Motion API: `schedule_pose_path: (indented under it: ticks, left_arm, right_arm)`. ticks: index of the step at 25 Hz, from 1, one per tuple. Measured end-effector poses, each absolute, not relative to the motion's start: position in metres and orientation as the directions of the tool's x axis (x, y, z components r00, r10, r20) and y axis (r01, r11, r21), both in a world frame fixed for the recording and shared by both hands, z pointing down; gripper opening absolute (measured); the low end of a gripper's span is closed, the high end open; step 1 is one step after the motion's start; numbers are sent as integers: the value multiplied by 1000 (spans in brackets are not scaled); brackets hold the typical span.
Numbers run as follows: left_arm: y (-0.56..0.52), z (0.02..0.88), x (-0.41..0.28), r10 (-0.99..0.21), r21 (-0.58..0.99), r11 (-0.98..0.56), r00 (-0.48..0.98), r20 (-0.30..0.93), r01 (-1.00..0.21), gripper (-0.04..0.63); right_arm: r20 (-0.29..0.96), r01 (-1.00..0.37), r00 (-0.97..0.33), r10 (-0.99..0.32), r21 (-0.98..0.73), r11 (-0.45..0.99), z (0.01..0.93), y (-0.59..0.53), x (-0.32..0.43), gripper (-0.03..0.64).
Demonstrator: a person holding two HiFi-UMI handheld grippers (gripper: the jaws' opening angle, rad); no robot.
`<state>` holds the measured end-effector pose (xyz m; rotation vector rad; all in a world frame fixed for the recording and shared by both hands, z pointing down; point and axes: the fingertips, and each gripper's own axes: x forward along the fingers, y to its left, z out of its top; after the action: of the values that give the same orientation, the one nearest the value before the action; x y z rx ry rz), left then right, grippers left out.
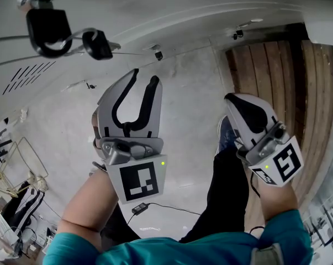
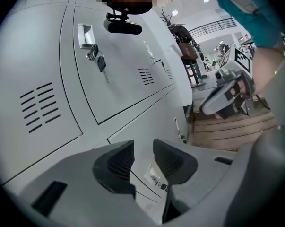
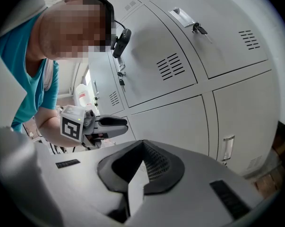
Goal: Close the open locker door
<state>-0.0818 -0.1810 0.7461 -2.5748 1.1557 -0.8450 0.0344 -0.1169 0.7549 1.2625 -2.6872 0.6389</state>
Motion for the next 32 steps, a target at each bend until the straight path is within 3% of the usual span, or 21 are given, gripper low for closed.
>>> schedule_pose_path:
  ticks: [8,10,11,21,24,29,32]
  left_arm:
    - [-232,761,-76,-767,-360,-631,480,426,-688,133]
    - [-242,761,-75,-770,-383,-628,468,433,-678,24]
    - [-244,761,-73,-769,-392,-630,468,437,-670,6]
    - [-241,759,-64,-750,-356,-654,513,418,-668,6]
    - [-216,766,-61,-674,-224,-723,595,437,-654,7]
    - [-156,782,-70,-566,229,-693,712,415,-684,6]
    - [-125,783,-81,-518,353,-685,766,379,-638,6]
  right_arm:
    - [266,-754,-651,-711,-331,567,755,-119,37,-2]
    - [265,-754,-651,-711,-328,569,754,-121,39,-2]
    - [265,-755,-650,-712,-326,569,753,-122,40,-2]
    - [265,-760,-644,-718,-329,560,754,-124,45,-2]
    - [261,-759,-643,-720,-340,554,756,-125,43,-2]
    - [263,-750,-653,-710,-353,559,762,-123,35,-2]
    - [264,-741,-663,-701,-365,564,765,-123,26,-2]
